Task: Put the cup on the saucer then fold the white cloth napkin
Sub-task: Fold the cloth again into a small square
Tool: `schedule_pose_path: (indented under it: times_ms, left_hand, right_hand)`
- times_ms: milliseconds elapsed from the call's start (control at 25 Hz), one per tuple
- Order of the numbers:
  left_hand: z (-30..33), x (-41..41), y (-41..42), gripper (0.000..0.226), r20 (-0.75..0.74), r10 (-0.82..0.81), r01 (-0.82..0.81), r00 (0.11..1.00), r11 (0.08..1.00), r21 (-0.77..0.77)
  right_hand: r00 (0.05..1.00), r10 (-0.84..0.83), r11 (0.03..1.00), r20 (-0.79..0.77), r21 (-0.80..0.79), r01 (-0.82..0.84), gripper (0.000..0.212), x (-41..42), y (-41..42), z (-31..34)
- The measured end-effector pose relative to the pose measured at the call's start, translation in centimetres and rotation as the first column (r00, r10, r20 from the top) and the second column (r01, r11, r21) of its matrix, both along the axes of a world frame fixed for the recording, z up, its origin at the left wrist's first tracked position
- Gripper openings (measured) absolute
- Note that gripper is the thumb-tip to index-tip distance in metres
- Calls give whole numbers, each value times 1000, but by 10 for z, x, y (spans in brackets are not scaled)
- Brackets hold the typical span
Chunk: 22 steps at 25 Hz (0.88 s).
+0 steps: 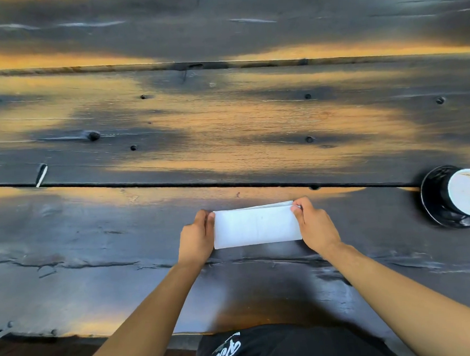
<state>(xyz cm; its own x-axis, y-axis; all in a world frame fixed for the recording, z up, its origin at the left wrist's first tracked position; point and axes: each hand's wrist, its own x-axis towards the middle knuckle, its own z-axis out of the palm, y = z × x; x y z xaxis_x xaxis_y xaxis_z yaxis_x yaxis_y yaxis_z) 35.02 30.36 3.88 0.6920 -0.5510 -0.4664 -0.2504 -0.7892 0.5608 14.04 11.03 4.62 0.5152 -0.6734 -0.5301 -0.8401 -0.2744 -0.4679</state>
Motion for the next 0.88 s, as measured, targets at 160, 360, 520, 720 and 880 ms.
schedule_pose_path:
  times_ms: [160, 360, 520, 720, 880]
  left_hand:
    - [-1, 1, -2, 30, -98, 81, -83, 992, 996, -19]
    - [-6, 1, 7, 33, -88, 45, -54, 995, 993, -102]
    - [-5, -8, 9, 29, -12, 32, -34, 999, 991, -131]
    - [-9, -14, 9, 34, 170, -8, 15, 985, 999, -40]
    - [-8, -32, 0, 46, 513, -268, 314, 815, 949, -3]
  right_hand:
    - [998, 28, 999, -63, -34, -30, 29, 6, -2, -1]
    - [996, -14, 999, -86, -48, 10, 29, 13, -3, -2]
    - [990, -99, 993, -99, -69, 92, 29, 18, 0, -4]
    - [956, -276, 930, 101, -222, 292, 21, 23, 10, -3]
    - [976, 140, 859, 169, -510, -35, 23, 31, 38, -3]
